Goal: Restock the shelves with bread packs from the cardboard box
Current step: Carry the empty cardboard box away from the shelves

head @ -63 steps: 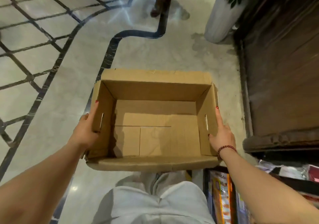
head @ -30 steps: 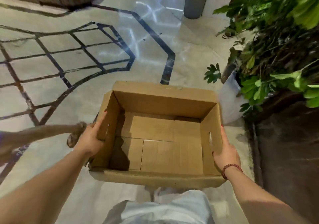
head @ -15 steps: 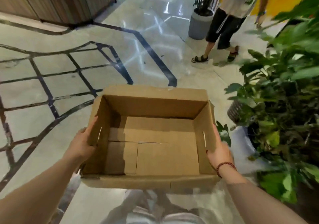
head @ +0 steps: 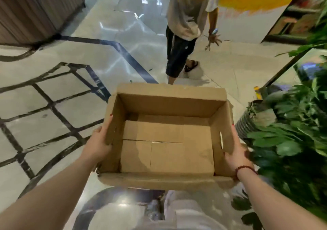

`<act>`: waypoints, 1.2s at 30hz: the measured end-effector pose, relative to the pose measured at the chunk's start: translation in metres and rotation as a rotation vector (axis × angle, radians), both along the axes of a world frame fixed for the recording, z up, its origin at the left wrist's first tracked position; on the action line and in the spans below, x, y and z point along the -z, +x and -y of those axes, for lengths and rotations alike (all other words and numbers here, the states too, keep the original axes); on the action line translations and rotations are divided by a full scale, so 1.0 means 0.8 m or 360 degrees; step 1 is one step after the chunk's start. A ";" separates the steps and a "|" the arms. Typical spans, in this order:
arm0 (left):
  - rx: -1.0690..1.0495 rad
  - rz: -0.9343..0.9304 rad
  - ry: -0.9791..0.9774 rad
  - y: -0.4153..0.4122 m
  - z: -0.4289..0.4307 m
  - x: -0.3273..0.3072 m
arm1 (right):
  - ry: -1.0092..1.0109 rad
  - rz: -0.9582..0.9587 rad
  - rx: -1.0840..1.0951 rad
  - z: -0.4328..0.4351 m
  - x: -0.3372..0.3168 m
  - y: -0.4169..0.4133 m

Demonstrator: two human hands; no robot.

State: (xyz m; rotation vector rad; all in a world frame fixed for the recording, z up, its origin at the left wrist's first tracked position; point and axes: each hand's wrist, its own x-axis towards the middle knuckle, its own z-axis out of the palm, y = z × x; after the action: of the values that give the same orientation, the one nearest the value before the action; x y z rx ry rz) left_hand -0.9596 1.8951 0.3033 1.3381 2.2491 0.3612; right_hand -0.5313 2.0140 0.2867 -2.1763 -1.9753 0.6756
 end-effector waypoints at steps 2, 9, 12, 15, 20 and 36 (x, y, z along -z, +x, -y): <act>0.0030 -0.0016 -0.0014 -0.007 -0.052 0.006 | 0.0048 -0.0016 0.0017 -0.047 0.003 -0.009; -0.0069 0.0018 -0.0104 -0.001 -0.222 0.025 | -0.0087 0.0290 -0.0071 -0.228 0.020 -0.008; -0.0126 0.0079 -0.0133 0.011 -0.295 0.028 | -0.0081 0.0313 -0.0103 -0.310 0.016 -0.005; -0.0054 0.0113 -0.0072 0.018 -0.365 0.030 | -0.0141 0.0346 -0.0072 -0.387 0.011 0.007; -0.0032 0.0158 -0.0027 0.009 -0.489 0.034 | -0.0159 0.0332 -0.0071 -0.497 0.017 0.007; 0.0021 0.0156 -0.0017 -0.069 -0.977 0.024 | -0.0087 0.0207 0.0049 -0.942 0.020 -0.071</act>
State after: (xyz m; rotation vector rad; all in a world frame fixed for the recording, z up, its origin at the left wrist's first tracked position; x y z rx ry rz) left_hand -1.0148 2.6766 0.2843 1.3005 2.1580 0.4012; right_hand -0.5880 2.7679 0.2705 -2.3334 -2.0020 0.6054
